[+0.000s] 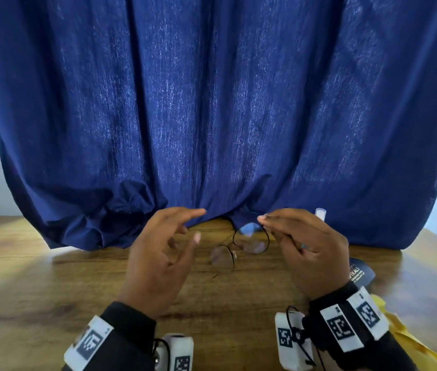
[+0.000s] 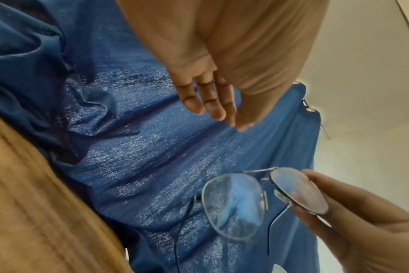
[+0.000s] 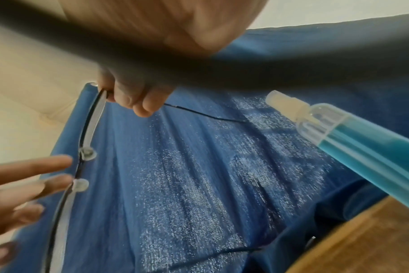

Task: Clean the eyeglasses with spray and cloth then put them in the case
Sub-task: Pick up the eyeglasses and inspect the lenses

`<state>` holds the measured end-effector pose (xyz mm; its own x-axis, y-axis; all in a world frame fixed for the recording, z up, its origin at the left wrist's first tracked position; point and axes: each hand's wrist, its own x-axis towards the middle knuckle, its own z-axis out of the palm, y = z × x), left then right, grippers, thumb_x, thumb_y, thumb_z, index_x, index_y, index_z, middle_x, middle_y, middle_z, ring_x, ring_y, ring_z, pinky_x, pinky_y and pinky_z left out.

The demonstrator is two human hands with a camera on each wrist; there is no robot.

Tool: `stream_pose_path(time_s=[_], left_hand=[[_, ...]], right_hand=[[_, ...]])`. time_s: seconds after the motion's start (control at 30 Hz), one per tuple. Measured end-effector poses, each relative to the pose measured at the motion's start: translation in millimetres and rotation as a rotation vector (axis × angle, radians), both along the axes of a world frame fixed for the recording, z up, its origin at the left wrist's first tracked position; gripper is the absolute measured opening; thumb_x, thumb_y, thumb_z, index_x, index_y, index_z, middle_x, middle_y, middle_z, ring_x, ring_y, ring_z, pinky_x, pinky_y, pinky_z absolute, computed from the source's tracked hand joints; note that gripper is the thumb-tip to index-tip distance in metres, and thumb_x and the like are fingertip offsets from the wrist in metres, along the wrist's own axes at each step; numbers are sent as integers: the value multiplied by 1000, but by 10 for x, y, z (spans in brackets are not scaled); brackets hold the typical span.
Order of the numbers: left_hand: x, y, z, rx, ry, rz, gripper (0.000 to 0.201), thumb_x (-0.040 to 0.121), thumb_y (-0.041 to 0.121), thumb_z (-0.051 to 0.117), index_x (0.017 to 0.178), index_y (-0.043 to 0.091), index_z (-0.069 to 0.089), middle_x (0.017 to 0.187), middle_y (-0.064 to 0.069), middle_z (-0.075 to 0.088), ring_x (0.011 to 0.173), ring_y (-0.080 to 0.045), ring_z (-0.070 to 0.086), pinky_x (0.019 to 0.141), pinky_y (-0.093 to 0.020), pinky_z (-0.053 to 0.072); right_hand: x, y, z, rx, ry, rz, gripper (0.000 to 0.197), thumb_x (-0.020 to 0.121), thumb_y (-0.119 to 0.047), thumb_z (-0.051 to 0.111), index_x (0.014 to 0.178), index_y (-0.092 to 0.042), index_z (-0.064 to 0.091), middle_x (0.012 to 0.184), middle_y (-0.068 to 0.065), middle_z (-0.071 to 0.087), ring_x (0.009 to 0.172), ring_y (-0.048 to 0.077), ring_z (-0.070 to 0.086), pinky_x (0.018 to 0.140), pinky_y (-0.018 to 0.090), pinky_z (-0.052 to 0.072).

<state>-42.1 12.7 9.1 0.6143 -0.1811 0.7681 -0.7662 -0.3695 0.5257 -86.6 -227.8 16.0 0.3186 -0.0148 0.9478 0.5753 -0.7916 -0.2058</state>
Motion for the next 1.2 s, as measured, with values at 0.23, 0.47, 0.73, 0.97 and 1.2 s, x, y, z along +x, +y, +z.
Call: stream_pose_path(time_s=[0.23,0.47,0.73,0.97,1.2], left_hand=[[-50,-135,-68,116,-21,-89,21,89,14,76,101,30,80,91,22,64,83,3,64,69,-4,44],[-95,-159,-59,-73,311,-431,9,87,24,74,94,21,78,91,3,72,63,-6,63,52,-22,51],[58,-36,-80,-335,249,-245,9,79,13,80,78,21,78,93,2,77,90,-13,73,81,-24,59],[79,52,-29,-242,28,-287,20,80,0,80,84,19,81,93,7,80,92,-9,76,86,-19,57],[91,-27,-168,-315,165,-389,24,90,10,61,86,19,82,97,6,82,97,-12,76,90,-21,56]], right_hand=[[-85,274,9,-93,-123,71,22,96,-1,62,97,-9,83,101,-1,78,95,0,70,84,10,52],[-87,239,19,-24,-130,21,22,97,-4,62,99,-11,82,103,-4,77,94,2,71,84,14,54],[-94,263,80,105,-91,93,36,91,-1,68,126,-8,64,125,10,59,95,12,67,83,23,58],[138,342,-163,567,651,465,47,85,-48,63,129,-29,65,113,-10,74,100,15,72,76,31,62],[127,226,-164,402,549,464,15,83,-25,76,94,-17,81,99,-3,75,94,9,72,82,16,55]])
